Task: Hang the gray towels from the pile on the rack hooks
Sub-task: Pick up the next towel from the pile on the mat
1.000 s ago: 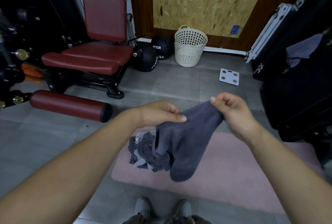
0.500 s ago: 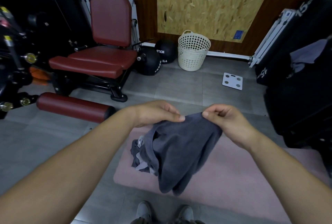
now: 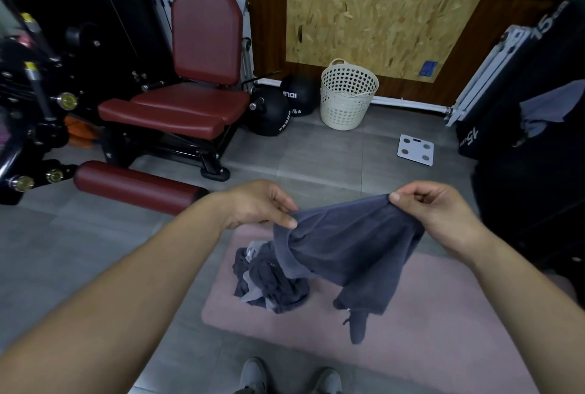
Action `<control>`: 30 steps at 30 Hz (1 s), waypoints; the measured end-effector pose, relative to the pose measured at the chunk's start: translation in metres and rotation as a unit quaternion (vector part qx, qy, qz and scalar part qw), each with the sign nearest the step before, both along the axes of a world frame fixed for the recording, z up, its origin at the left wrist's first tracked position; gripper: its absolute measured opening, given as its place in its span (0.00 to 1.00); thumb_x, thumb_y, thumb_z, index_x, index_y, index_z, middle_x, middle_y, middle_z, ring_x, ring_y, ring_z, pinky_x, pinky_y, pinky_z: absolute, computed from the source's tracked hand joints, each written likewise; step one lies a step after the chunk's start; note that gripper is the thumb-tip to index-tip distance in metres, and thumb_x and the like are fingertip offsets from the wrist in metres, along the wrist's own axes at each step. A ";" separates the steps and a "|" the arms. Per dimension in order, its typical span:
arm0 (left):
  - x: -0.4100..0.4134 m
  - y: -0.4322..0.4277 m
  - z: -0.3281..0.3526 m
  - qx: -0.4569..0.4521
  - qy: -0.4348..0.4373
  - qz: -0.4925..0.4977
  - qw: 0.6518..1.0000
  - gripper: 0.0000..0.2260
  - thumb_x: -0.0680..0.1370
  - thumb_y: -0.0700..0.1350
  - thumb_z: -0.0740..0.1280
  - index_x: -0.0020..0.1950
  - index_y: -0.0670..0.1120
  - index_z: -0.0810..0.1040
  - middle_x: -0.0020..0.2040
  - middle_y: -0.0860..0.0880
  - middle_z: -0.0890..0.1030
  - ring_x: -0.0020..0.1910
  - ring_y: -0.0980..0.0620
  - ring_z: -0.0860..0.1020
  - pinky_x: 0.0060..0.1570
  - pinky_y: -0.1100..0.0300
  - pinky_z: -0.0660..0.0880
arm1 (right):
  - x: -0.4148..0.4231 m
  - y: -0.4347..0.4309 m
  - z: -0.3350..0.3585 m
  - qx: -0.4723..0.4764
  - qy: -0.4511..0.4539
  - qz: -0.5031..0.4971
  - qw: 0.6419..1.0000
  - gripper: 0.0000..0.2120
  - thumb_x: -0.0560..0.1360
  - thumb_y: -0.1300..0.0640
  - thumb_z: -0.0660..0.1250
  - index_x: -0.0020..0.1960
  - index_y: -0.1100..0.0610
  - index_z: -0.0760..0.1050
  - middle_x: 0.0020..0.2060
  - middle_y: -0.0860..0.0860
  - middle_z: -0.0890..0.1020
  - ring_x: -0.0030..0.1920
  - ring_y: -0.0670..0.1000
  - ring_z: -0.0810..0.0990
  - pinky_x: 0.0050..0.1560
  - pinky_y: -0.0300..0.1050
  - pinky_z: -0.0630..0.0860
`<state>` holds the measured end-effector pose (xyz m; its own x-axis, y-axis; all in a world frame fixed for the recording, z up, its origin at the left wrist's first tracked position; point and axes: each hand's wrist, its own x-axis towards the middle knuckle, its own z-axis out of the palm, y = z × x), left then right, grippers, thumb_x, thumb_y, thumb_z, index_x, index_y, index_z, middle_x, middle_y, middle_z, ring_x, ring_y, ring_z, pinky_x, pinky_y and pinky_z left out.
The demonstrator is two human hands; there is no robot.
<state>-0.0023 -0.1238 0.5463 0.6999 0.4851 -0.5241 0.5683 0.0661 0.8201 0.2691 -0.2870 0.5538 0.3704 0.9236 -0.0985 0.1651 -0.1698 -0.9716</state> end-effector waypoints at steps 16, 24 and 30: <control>0.030 0.005 0.030 0.040 -0.200 0.223 0.953 0.07 0.72 0.37 0.75 0.37 0.46 0.80 0.33 0.51 0.82 0.34 0.56 0.79 0.39 0.64 0.75 | 0.009 0.007 -0.001 0.009 -0.019 -0.022 1.000 0.06 0.75 0.59 0.74 0.39 0.53 0.84 0.37 0.55 0.84 0.39 0.49 0.78 0.40 0.36 0.75; 0.034 0.016 0.042 0.246 -0.169 0.308 0.903 0.06 0.74 0.43 0.75 0.40 0.44 0.81 0.35 0.50 0.81 0.30 0.62 0.75 0.32 0.70 0.72 | 0.003 0.003 -0.003 -0.065 -0.105 0.101 0.987 0.18 0.73 0.48 0.74 0.36 0.60 0.74 0.29 0.52 0.69 0.32 0.50 0.65 0.33 0.43 0.62; 0.004 0.036 0.035 0.302 -0.155 0.519 0.784 0.07 0.77 0.47 0.72 0.45 0.45 0.77 0.39 0.52 0.80 0.40 0.56 0.77 0.46 0.60 0.74 | 0.026 -0.011 -0.005 -0.110 -0.118 0.084 0.983 0.28 0.74 0.45 0.73 0.34 0.65 0.63 0.30 0.53 0.62 0.33 0.52 0.60 0.35 0.47 0.56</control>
<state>0.0016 -0.0874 0.5811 -0.1881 0.9724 0.1382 0.2318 -0.0928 0.9683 0.2950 -0.2979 0.5488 0.2510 0.9395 -0.2329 0.4256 -0.3232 -0.8452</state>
